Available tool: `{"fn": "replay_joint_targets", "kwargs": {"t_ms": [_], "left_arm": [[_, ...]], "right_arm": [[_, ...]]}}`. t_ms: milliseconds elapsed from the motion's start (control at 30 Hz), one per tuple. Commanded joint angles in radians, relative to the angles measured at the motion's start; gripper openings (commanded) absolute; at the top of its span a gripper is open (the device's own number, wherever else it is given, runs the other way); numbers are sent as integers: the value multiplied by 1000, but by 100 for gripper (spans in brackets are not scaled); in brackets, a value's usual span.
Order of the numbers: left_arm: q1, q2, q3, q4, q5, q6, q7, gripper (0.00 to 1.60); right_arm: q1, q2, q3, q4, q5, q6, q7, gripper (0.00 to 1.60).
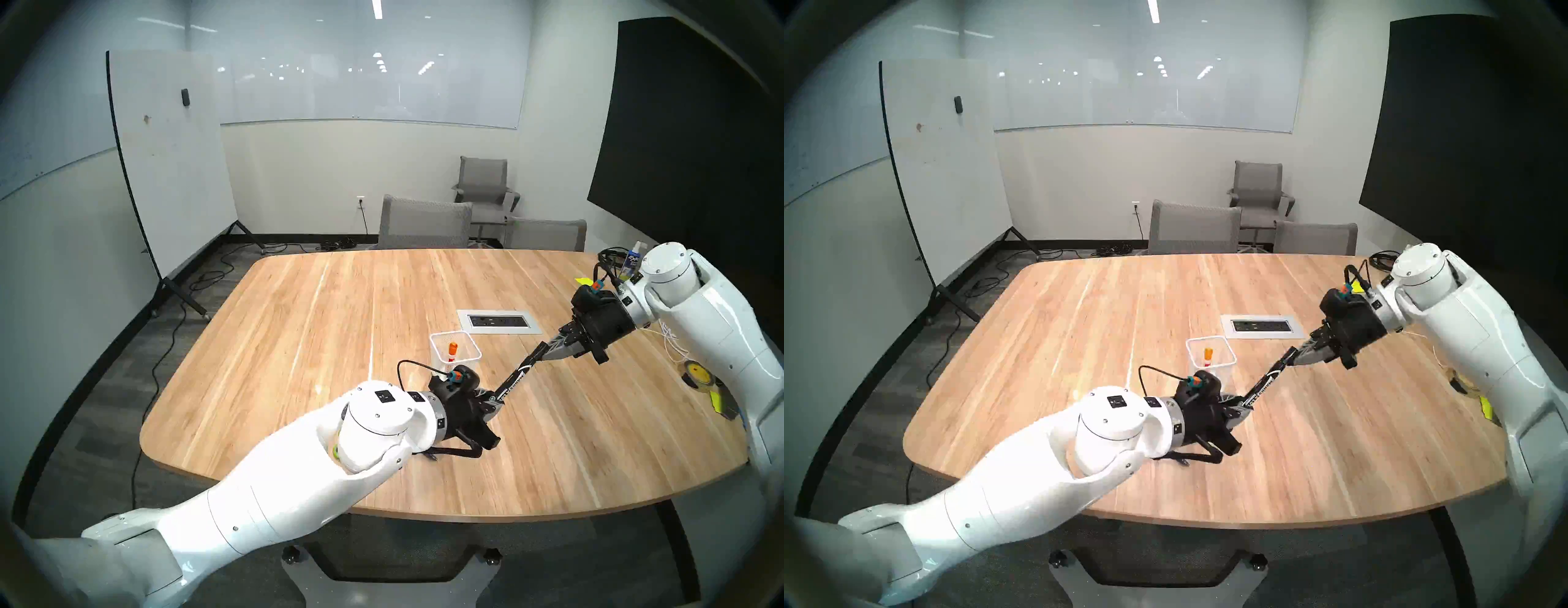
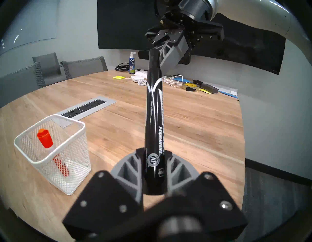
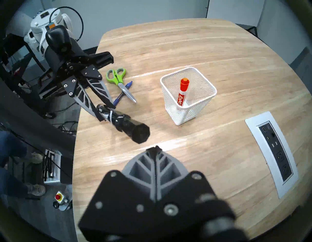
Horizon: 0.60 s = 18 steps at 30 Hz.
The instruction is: Place the pen, the marker, and the scissors into the pen holder
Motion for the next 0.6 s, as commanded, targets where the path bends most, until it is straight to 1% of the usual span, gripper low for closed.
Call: {"fn": "replay_joint_targets", "kwargs": {"t_ms": [0, 33, 267, 567], "left_arm": [[-53, -49, 1, 23, 1, -7, -22, 0], [-63, -60, 4, 43, 1, -9, -29, 0], [-91, -90, 11, 105, 0, -15, -53, 0], [-115, -114, 16, 146, 0, -20, -73, 0]], "right_arm": [[14, -2, 6, -2, 15, 1, -1, 0], [14, -2, 7, -3, 15, 3, -1, 0], [17, -4, 8, 2, 19, 8, -1, 0], [23, -13, 9, 20, 22, 15, -1, 0]]}}
